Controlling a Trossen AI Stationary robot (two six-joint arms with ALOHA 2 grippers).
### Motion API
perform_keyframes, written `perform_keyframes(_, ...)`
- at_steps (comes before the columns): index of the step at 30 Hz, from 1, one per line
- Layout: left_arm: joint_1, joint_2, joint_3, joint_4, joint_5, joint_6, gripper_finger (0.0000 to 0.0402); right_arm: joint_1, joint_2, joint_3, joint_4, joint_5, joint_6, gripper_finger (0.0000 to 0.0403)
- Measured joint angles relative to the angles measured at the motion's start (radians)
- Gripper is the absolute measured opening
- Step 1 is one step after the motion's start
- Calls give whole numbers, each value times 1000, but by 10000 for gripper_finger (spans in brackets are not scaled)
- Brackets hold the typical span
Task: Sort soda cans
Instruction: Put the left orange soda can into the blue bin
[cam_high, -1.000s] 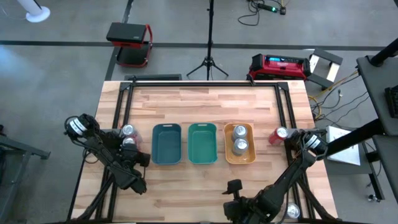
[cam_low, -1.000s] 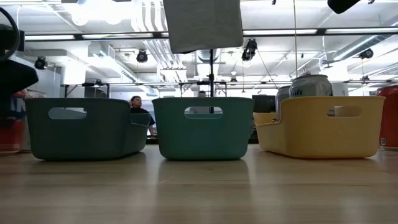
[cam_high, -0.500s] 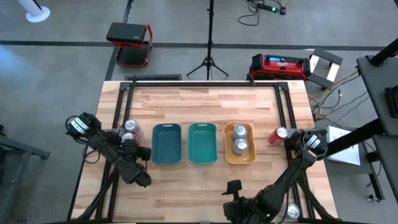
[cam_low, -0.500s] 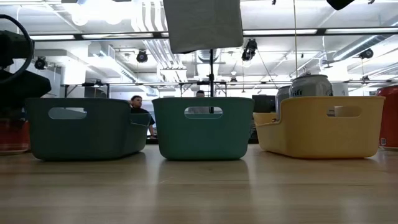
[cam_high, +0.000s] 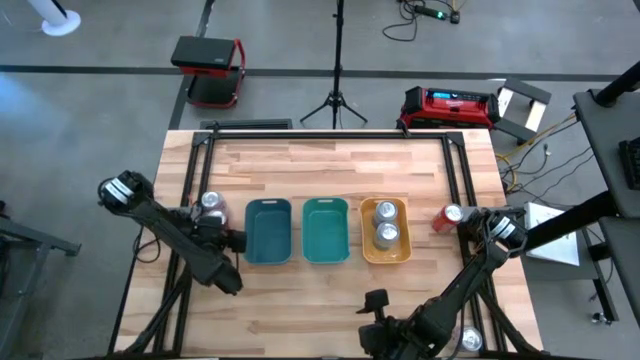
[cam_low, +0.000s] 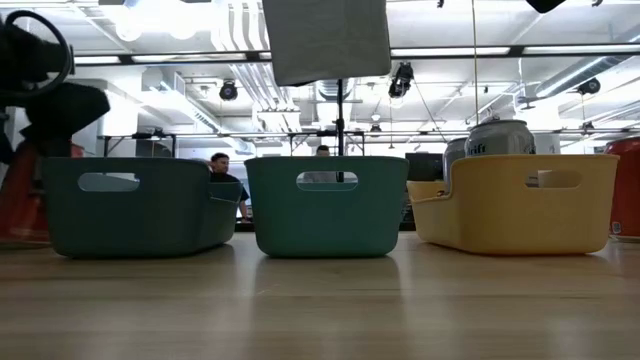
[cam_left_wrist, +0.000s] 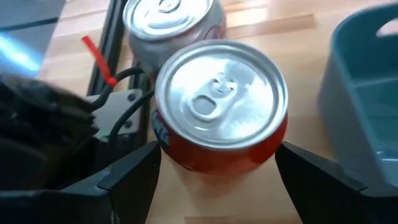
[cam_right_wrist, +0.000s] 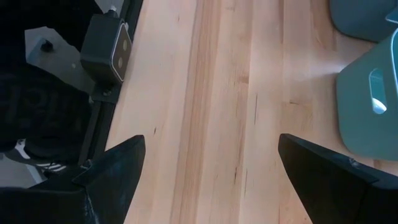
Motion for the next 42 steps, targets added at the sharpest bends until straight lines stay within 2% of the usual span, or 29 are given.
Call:
perform_keyframes(7, 9, -28, 0, -4, -23, 14, 300, 0, 0, 0, 0, 0, 0, 364)
perform_keyframes(20, 9, -42, 0, -1, 34, 13, 308, 0, 0, 0, 1, 0, 0, 364)
perform_keyframes(28, 9, -172, -1, 6, 33, 16, 333, 0, 0, 0, 9, 0, 0, 364)
perform_keyframes(37, 14, -291, -31, 6, 66, 36, 337, 0, 0, 0, 15, 0, 0, 364)
perform_keyframes(42, 40, -346, -83, 19, 138, 32, 337, 0, 0, 0, 17, 0, 0, 364)
